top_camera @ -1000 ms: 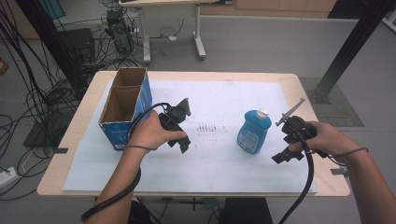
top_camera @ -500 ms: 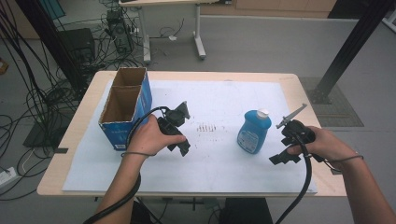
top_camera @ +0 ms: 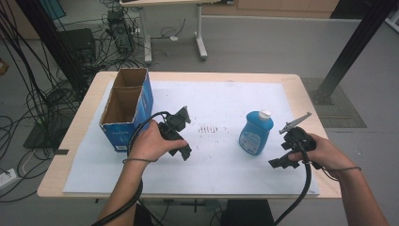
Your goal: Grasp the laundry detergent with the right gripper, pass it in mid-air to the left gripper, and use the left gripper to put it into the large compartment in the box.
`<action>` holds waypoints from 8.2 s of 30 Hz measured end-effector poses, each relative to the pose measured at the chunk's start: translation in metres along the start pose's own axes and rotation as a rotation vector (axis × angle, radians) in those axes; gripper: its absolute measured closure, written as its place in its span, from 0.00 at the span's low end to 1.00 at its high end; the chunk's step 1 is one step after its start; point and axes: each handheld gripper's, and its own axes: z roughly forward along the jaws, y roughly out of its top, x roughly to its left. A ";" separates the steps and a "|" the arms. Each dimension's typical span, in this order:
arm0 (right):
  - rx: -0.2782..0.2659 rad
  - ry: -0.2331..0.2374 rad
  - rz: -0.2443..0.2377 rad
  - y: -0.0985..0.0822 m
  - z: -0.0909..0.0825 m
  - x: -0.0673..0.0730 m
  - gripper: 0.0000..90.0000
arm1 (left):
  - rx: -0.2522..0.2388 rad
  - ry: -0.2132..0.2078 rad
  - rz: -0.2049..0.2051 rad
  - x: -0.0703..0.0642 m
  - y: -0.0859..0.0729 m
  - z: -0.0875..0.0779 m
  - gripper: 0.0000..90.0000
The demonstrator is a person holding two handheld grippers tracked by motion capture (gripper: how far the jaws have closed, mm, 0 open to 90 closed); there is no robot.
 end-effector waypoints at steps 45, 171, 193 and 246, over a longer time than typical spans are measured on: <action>-0.361 -0.096 -0.008 -0.022 0.033 0.001 0.05 | -0.027 -0.035 -0.028 -0.004 -0.015 0.010 0.08; -0.705 -0.071 0.031 -0.005 0.089 -0.007 0.03 | -0.019 -0.090 -0.032 -0.009 -0.024 0.025 0.08; -0.707 -0.061 0.041 -0.006 0.090 -0.008 0.03 | -0.016 -0.088 -0.031 -0.008 -0.024 0.025 0.08; -0.740 -0.059 0.058 -0.004 0.091 -0.007 0.07 | -0.011 -0.088 -0.029 -0.010 -0.025 0.026 0.08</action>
